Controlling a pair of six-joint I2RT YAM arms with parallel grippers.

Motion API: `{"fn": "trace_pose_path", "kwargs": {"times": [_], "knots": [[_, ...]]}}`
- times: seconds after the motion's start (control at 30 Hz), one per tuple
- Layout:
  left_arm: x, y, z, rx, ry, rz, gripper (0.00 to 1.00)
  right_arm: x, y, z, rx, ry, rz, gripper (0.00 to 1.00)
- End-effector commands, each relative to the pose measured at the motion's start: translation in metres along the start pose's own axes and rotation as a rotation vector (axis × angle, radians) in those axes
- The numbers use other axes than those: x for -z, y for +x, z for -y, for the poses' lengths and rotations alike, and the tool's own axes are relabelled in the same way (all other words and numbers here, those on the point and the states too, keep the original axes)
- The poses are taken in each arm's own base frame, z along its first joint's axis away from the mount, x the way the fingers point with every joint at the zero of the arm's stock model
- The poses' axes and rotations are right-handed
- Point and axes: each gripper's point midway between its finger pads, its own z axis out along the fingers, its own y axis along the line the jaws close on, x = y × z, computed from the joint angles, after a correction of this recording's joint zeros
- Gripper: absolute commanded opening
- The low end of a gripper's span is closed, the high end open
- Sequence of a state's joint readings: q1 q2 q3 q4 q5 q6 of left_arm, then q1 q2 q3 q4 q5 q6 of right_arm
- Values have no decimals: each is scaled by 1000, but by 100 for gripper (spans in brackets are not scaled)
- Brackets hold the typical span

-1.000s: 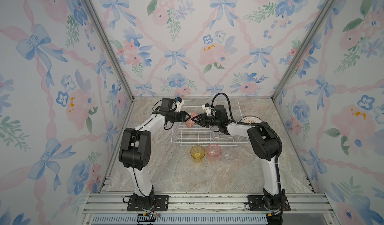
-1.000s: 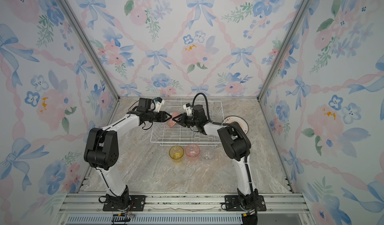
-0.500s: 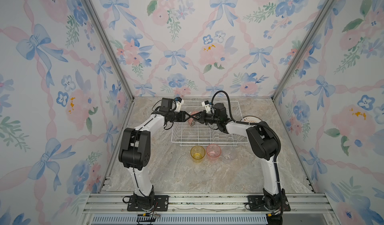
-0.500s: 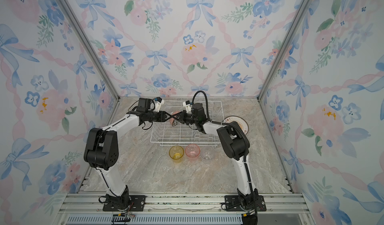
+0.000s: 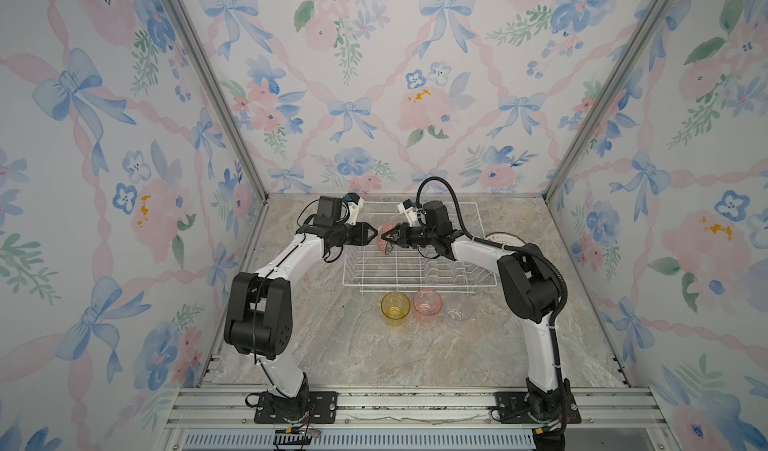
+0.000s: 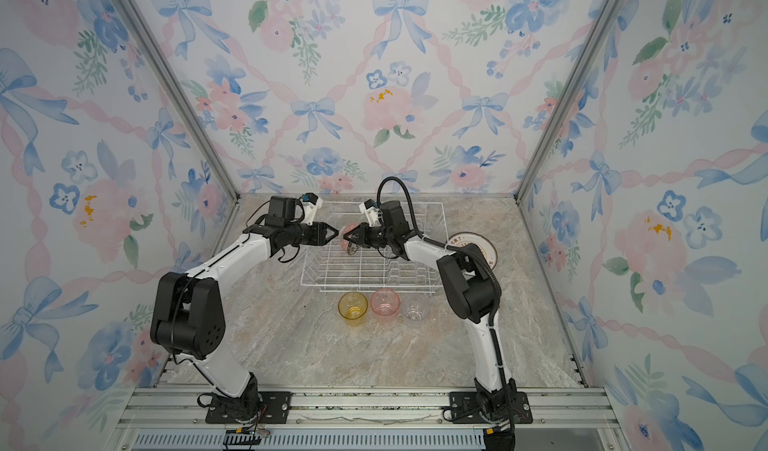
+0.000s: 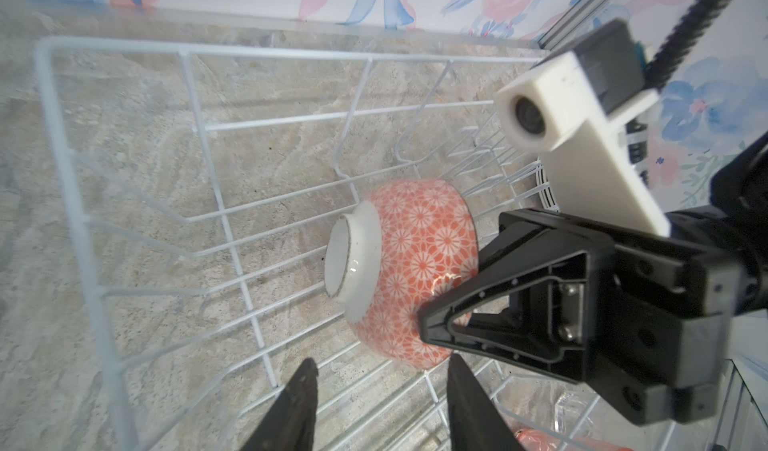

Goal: Unload the mixed dishes from the dish rack
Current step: 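Grasp the pink bowl with the right gripper and open the left gripper, then carry the pink bowl down beside the cups with the right gripper while left withdraws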

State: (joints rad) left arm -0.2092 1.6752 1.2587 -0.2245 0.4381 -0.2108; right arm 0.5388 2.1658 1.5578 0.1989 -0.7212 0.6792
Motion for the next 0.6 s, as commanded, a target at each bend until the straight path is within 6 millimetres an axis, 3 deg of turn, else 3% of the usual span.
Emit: {"fn": "trace_pose_path", "kwargs": {"times": [0.0, 0.17, 0.3, 0.57], "knots": [[31, -15, 8, -41, -46, 74, 49, 20, -10, -37, 209, 30, -21, 0], [70, -24, 11, -68, -128, 166, 53, 26, 2, -46, 407, 164, -111, 0], [95, -20, 9, -74, -172, 212, 55, 32, 9, -58, 560, 269, -172, 0], [119, 4, -24, -3, -257, 231, 56, 54, 38, -90, 926, 499, -247, 0]]}}
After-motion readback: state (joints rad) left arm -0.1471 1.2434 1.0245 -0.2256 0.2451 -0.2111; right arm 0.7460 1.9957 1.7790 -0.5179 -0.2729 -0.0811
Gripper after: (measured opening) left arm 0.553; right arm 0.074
